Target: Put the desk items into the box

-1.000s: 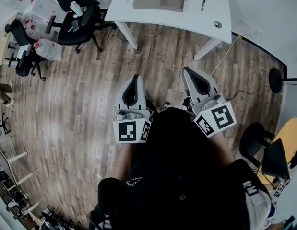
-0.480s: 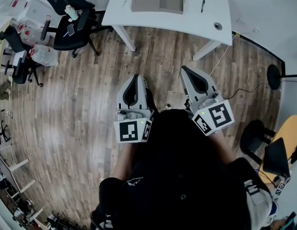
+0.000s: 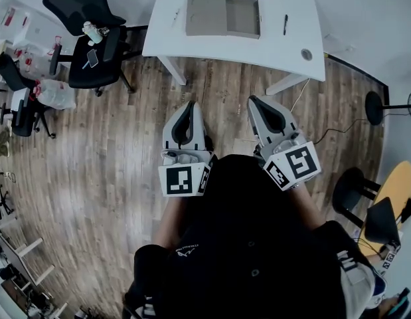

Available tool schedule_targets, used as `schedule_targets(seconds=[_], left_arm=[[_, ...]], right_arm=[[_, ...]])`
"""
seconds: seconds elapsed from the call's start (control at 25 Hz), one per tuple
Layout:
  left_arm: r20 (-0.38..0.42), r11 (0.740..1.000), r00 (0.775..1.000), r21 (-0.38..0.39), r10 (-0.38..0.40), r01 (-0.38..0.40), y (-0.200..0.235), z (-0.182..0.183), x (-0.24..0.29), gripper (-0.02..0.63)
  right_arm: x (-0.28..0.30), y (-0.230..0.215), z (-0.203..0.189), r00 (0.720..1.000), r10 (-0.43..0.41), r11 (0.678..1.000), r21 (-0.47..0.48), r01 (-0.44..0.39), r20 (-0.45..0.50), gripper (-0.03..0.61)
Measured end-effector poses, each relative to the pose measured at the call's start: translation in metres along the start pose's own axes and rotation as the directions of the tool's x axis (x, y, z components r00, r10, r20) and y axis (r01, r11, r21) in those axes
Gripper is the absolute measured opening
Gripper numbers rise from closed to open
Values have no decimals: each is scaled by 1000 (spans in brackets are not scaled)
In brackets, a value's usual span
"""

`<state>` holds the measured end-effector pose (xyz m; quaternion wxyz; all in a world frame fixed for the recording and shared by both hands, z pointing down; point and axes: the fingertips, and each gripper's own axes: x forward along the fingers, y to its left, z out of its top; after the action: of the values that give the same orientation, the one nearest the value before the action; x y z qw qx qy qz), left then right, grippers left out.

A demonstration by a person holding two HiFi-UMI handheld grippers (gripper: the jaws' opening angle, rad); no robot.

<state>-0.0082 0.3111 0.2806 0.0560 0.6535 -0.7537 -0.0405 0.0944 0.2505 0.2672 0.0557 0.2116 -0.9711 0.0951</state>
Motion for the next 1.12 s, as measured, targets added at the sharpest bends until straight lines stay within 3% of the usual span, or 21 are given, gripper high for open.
schedule_targets(seconds=[0.52, 0.76, 1.12], left_arm=[[-22, 990, 990, 18, -142, 142, 86, 9, 82, 8], [-28, 989, 989, 15, -148, 149, 121, 8, 98, 8], [-66, 990, 988, -9, -140, 139, 136, -6, 113, 8]], right_arm=[[112, -10, 12, 993, -120, 993, 8, 120, 3, -2], [144, -8, 13, 989, -150, 989, 6, 150, 7, -2], [159, -36, 10, 978, -210, 977, 30, 210, -17, -2]])
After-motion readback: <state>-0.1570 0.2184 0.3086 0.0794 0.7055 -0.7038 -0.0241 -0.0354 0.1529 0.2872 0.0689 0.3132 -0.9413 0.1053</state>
